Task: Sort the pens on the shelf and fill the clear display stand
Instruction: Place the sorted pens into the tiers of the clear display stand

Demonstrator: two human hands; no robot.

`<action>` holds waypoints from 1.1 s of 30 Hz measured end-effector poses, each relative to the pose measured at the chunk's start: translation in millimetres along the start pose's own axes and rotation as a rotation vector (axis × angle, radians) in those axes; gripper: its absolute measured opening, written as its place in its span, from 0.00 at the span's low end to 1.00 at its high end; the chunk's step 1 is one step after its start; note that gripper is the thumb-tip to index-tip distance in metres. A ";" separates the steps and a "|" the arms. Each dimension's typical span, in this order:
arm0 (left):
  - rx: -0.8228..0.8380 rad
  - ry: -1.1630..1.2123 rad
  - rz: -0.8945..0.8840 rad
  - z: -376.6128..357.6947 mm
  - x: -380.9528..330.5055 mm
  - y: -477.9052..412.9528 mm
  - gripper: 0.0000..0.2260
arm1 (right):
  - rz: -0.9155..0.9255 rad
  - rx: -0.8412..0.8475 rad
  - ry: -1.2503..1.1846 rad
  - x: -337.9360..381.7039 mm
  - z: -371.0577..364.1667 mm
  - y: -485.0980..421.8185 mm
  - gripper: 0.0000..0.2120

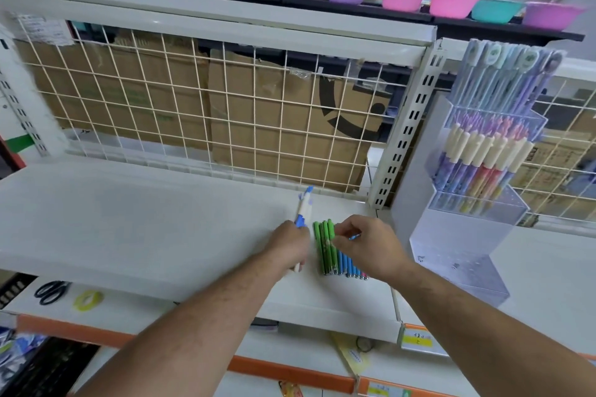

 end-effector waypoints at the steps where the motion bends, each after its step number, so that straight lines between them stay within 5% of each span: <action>1: 0.037 0.076 -0.017 -8.5 -2.8 4.0 0.07 | 0.004 -0.008 -0.005 0.1 3.1 1.9 0.02; 7: 0.241 0.421 -0.015 -55.2 -16.2 36.4 0.08 | -0.052 -0.067 -0.115 -7.8 28.5 14.1 0.06; 14: 0.364 0.436 -0.104 -107.6 -46.3 65.5 0.08 | -0.142 -0.148 -0.336 -36.7 69.7 28.5 0.09; 24: 0.455 0.507 -0.185 -191.4 -82.7 102.9 0.11 | -0.045 -0.099 -0.429 -78.4 141.4 46.0 0.10; 33: 0.287 0.597 -0.267 -240.6 -102.3 122.6 0.17 | 0.057 -0.079 -0.453 -107.2 190.9 51.7 0.10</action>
Point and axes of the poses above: each hand's wrist, its own y-axis away from the middle knuckle, its own z-axis out of the back of the hand, x = y × z, the point moved 9 cm from there along -y, towards the middle knuckle, and after that the axes turned 9 degrees about z, right-handed, at the moved point
